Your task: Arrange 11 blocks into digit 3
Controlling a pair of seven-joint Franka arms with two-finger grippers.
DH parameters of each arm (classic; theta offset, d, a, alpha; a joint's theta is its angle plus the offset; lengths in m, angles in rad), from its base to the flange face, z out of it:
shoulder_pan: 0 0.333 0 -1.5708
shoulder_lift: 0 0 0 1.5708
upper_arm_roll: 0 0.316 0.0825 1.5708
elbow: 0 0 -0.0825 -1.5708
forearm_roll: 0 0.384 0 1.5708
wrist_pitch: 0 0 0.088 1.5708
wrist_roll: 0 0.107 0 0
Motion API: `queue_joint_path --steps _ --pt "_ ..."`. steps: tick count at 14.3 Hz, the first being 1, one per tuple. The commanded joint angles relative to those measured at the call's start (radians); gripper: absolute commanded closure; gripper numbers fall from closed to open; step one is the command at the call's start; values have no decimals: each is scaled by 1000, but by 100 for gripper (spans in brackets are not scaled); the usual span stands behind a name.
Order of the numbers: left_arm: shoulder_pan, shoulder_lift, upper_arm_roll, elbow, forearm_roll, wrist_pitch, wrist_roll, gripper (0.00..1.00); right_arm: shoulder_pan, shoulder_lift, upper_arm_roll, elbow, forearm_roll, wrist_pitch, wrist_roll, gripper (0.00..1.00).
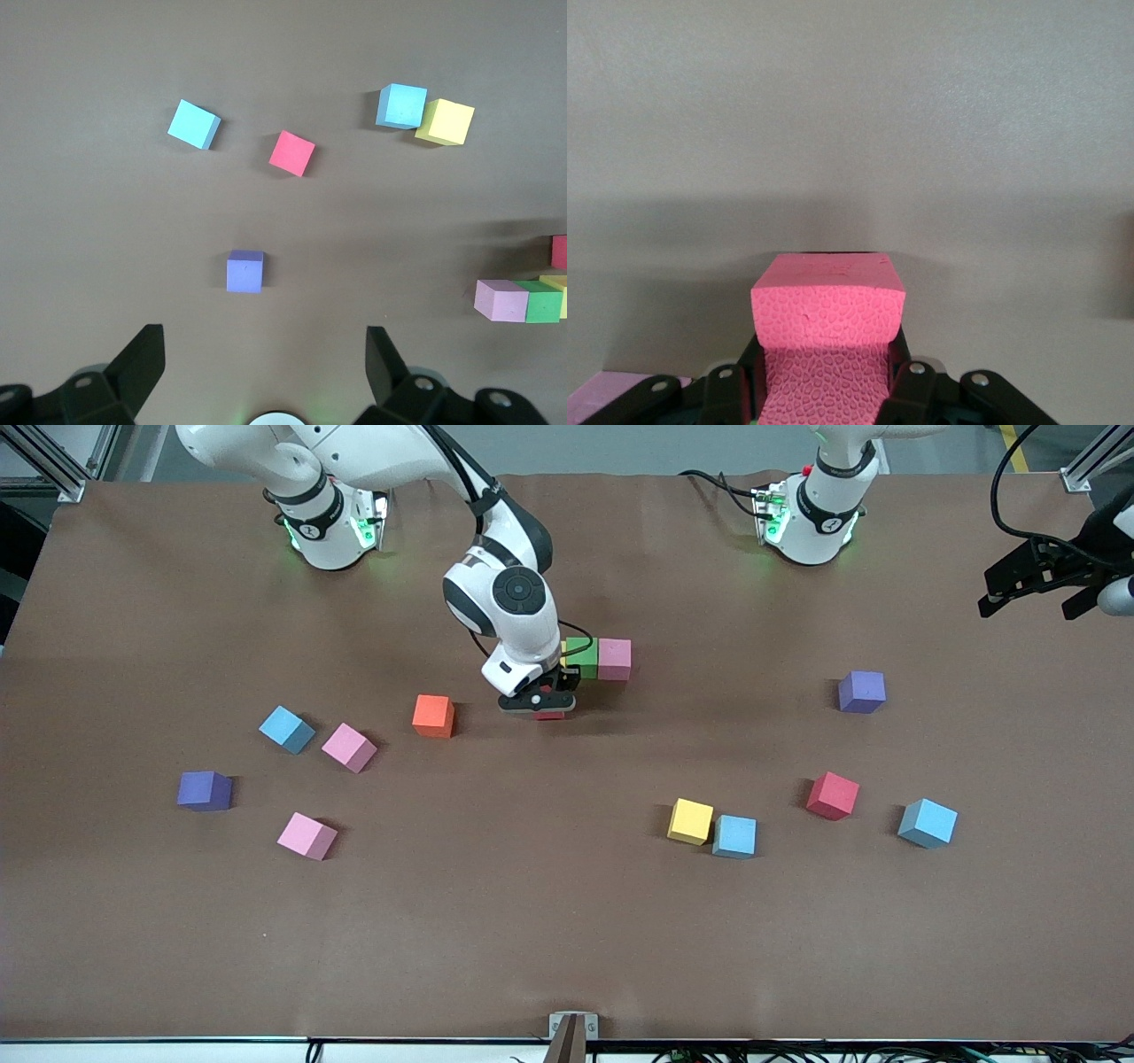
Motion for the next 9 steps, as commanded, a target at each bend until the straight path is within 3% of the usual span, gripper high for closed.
queue_joint_path --steps 1,9 --pt "3 1 -1 11 -12 2 7 0 -8 -22 6 -42 -12 31 2 60" --pt "-3 3 -5 4 -12 2 10 0 -6 -10 6 -42 -10 28 2 60"
